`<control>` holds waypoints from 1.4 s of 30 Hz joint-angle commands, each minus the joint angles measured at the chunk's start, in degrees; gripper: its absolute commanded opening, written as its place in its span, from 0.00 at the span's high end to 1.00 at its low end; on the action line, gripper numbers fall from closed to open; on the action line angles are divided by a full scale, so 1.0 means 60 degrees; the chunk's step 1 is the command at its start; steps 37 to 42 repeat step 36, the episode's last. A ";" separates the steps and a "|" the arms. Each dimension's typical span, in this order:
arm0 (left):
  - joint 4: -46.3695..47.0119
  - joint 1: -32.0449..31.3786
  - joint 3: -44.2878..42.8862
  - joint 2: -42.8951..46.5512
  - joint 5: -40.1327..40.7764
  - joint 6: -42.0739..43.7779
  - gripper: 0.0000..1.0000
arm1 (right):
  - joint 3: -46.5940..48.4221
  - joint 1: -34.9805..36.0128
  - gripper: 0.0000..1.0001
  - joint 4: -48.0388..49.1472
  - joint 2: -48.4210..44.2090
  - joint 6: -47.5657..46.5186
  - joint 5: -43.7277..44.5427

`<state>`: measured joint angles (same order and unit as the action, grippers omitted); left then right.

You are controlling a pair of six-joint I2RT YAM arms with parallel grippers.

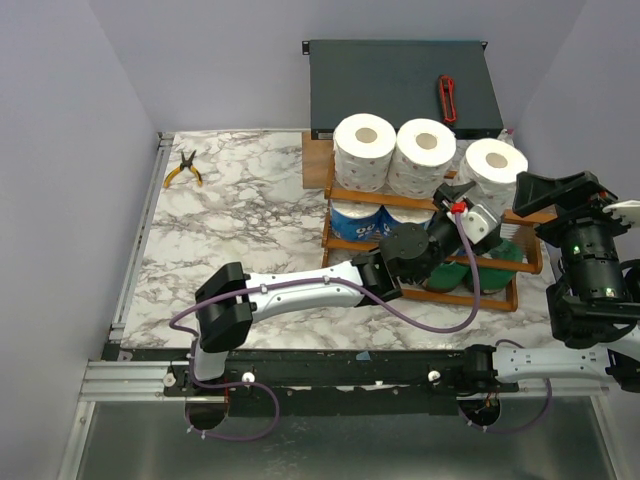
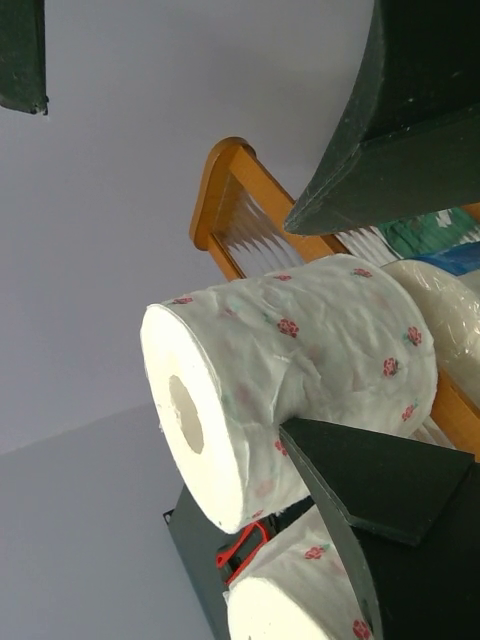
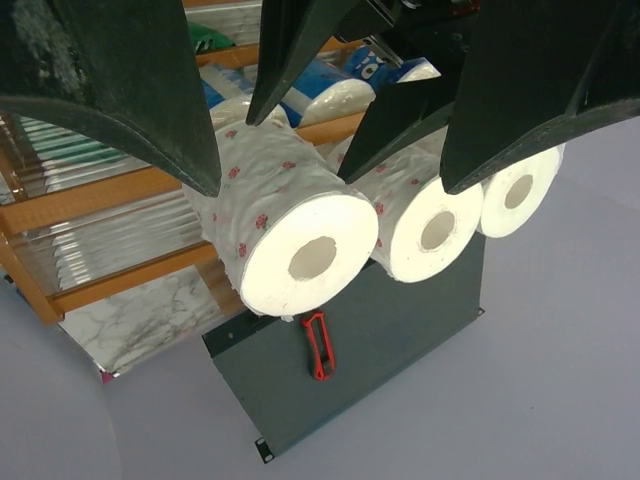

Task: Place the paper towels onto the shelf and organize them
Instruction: Adjust the paper towel on the shelf.

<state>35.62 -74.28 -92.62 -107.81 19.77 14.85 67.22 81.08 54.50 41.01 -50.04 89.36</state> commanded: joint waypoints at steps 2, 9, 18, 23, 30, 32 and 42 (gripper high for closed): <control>0.0109 -0.0042 -0.0361 -0.0223 0.0570 0.0327 0.23 | -0.0158 0.0102 0.07 0.0306 -0.0261 -0.0112 0.1971; 0.0114 -0.0022 -0.0327 -0.0122 0.0587 0.0311 0.21 | -0.0261 0.0111 0.06 0.0306 -0.0374 -0.0101 0.1972; -0.0193 -0.1183 0.0904 0.1746 0.1068 0.1194 0.09 | -0.0332 0.0135 0.06 0.0306 -0.0372 -0.0014 0.1959; -0.2453 -0.1910 0.0625 0.2617 0.3723 0.0364 0.01 | -0.0480 0.0167 0.06 0.0306 -0.0380 0.0176 0.1940; -0.4392 -0.2802 -0.0075 0.2512 0.8897 0.0410 0.01 | -0.0397 0.0211 0.06 0.0314 -0.0019 0.0309 0.1945; -0.3172 -0.2958 0.0954 0.2872 0.9160 0.1346 0.01 | -0.0400 0.0227 0.06 0.0321 0.0126 0.0335 0.1923; -0.2175 -0.3159 0.2502 0.3888 0.9556 0.1612 0.02 | -0.0408 0.0247 0.05 0.0379 0.0365 0.0414 0.1908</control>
